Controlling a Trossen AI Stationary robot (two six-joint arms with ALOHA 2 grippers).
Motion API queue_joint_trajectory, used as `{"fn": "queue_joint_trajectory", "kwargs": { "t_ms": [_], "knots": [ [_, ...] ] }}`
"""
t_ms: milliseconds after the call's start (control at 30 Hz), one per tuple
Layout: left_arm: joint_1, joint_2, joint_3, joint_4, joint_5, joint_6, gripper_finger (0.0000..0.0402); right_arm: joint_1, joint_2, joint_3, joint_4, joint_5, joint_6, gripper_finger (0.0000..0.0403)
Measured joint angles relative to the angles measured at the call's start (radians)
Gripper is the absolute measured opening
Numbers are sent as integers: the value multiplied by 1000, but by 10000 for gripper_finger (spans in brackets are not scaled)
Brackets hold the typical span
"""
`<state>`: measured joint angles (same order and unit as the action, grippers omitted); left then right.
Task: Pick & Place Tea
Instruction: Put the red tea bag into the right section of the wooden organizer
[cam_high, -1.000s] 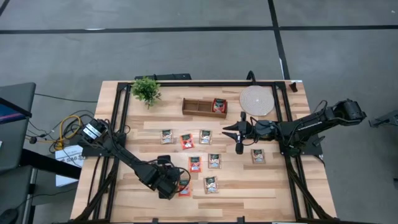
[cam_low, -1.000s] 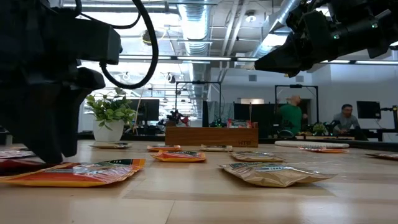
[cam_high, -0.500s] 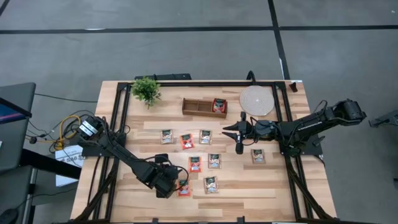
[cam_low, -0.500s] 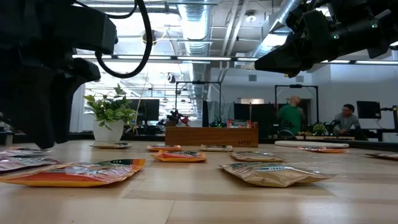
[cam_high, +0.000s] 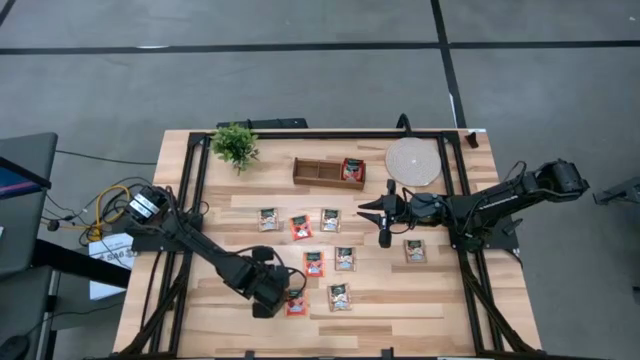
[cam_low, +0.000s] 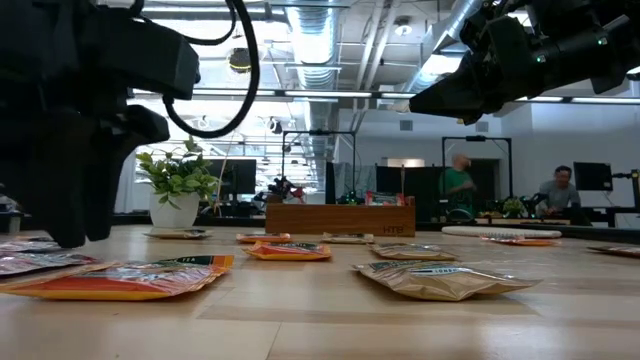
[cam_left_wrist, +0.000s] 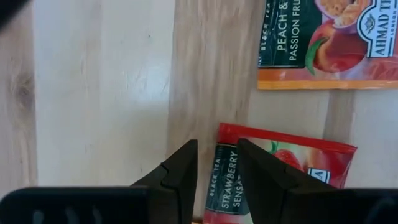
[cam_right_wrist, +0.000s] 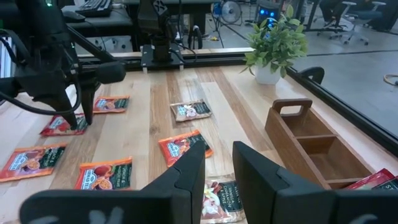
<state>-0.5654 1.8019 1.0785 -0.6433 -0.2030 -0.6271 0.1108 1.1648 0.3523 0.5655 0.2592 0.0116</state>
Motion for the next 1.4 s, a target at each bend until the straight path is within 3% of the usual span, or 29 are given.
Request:
{"fn": "queue_joint_trajectory", "kwargs": {
  "t_ms": [533, 1133, 1400],
  "knots": [
    [23, -3, -51, 55, 55, 10, 103, 0, 0, 0, -4, -1, -1, 75],
    [22, -1, -53, 133, 56, 14, 5, 0, 0, 0, -4, 0, 7, 75],
    [22, -5, -53, 101, 31, 14, 0, 0, 0, 0, -4, 0, 7, 75]
  ]
}}
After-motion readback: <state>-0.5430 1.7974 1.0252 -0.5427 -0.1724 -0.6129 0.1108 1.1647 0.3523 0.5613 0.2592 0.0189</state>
